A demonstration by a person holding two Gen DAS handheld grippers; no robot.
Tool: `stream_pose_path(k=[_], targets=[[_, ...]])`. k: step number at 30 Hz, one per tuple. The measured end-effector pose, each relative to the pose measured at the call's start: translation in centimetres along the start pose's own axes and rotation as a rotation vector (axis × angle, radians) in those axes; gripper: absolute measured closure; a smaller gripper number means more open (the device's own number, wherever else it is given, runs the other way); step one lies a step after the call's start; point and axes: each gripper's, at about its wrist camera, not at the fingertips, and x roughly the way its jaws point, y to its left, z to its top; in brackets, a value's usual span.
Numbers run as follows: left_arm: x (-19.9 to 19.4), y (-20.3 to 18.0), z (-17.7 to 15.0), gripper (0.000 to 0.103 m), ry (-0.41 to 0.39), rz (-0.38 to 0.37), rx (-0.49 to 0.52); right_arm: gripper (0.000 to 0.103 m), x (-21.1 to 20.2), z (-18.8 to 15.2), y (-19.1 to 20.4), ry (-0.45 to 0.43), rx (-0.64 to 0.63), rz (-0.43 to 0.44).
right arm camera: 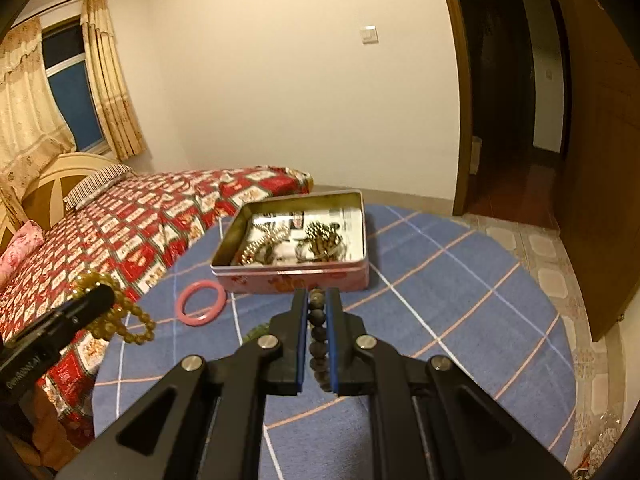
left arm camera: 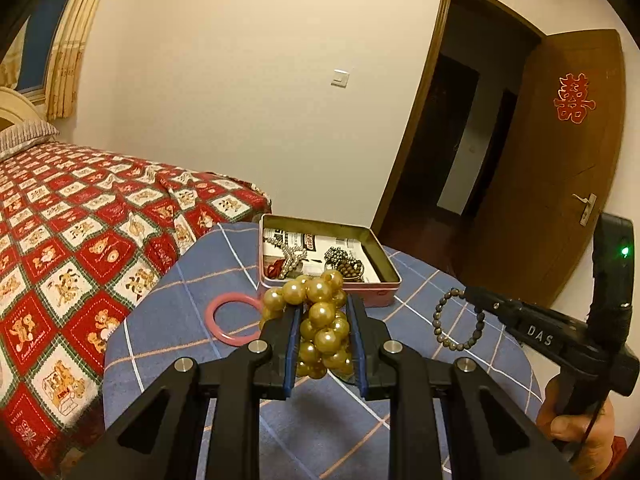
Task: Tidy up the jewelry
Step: 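Carry the gold beads and dark bracelet into the pink tin and open both tools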
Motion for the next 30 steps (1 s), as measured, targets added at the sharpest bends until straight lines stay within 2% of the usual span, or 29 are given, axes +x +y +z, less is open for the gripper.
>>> stream_pose_path(k=[6,12,19,30], targets=[[-0.2,-1.0,0.2,0.081,-0.02,0.021,0.054,0.091,-0.9,0.8,0.5,-0.048,-0.003,0.019],[-0.2,-1.6,0.6,0.081,-0.037,0.004,0.068,0.091,-2.2,1.9,0.6,-0.099,-0.003,0.055],[1.7,-2.3,1.1,0.081,-0.024,0.003,0.098,0.091,-1.5,3.0,1.4,-0.125,-0.024,0.049],[4.8,-4.2,5.5,0.081,-0.079,0.006,0.146,0.091,1.1,6.5,1.5,-0.161,-0.023,0.057]])
